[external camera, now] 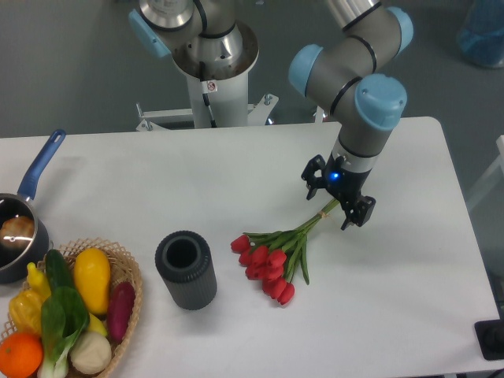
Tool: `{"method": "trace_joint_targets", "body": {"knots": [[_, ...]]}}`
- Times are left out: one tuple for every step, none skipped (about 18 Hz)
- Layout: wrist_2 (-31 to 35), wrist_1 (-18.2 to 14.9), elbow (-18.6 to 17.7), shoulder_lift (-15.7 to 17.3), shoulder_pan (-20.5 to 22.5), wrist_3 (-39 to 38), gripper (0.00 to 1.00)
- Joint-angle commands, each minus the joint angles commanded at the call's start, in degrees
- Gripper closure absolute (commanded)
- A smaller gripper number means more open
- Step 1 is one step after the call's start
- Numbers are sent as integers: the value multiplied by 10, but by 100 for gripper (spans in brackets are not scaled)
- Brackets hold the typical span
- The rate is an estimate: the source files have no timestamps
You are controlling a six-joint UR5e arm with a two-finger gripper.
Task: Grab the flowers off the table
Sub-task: 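Move the open gripper down toward the tulip stems near the tie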
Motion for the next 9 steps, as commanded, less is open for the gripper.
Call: {"method": "trace_joint_targets", "body": {"knots": [[0,1,1,-6,-5,-6,0],[0,1,1,-9,-7,-6,0],[0,1,1,-11,-7,-6,0],[0,0,1,-11,-6,-5,0],[0,0,0,-15,-7,-6,0],[0,0,0,-18,-7,-6,0],[0,1,0,-20,-7,-6,0],[0,2,0,-24,-7,-6,0],[0,2,1,-27,-7,-5,0]]}}
